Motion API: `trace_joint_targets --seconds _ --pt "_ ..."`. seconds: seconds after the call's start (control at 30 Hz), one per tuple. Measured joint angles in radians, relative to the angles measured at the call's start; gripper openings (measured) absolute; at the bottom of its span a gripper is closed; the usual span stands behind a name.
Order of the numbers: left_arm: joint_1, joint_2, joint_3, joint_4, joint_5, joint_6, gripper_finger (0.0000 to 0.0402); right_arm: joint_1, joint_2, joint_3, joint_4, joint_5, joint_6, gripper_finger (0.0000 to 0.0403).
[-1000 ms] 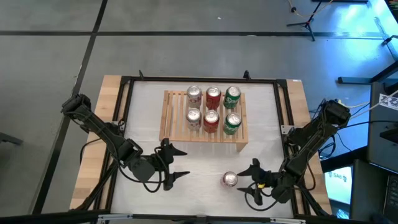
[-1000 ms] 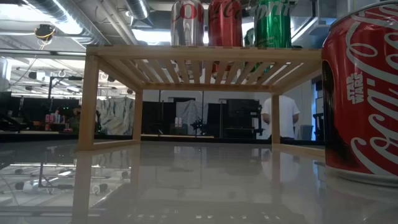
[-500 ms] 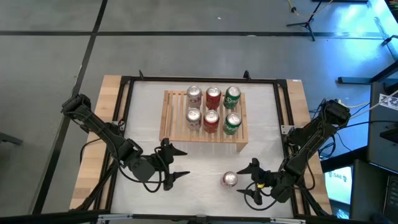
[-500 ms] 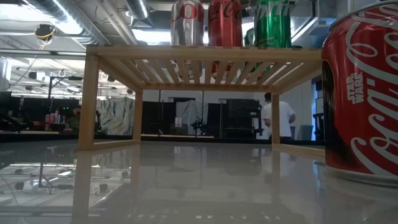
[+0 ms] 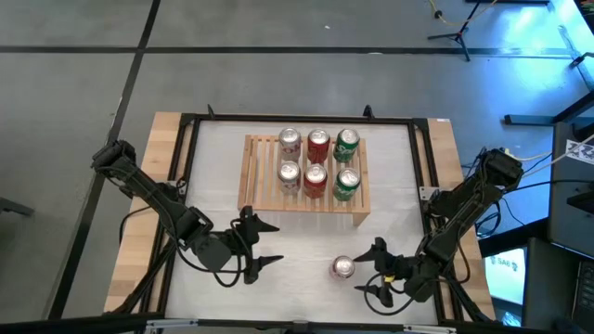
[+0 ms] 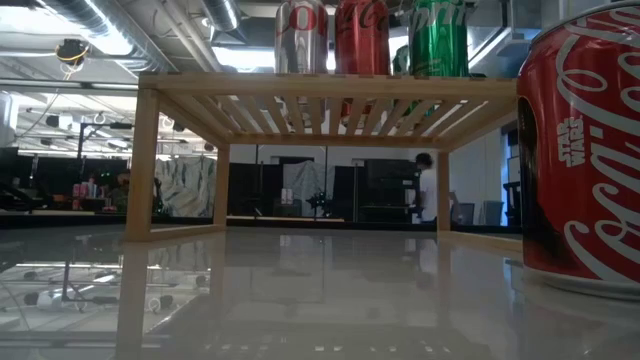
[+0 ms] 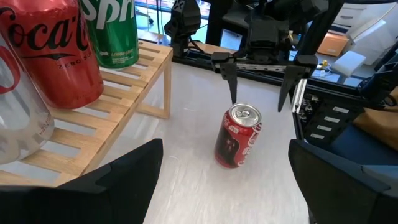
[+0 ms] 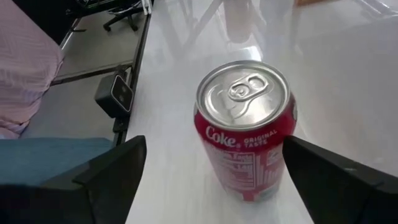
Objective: Place canned beverage on shelf
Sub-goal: Put the right red white soda can on the shelf
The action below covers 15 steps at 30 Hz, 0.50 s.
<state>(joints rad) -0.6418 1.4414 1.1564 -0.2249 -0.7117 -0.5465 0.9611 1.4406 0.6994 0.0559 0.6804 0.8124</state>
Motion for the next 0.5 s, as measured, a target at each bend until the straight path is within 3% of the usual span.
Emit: trace_joint_targets --seconds 0.23,0.5 --pt "0.000 0.000 0.000 0.000 0.000 0.000 0.0338 0.000 0.000 0.000 0.005 0.005 0.002 0.0370" --pt "0.000 0.000 0.000 0.001 0.000 0.000 0.0338 -0.001 0.000 0.000 0.006 0.109 0.023 0.0370"
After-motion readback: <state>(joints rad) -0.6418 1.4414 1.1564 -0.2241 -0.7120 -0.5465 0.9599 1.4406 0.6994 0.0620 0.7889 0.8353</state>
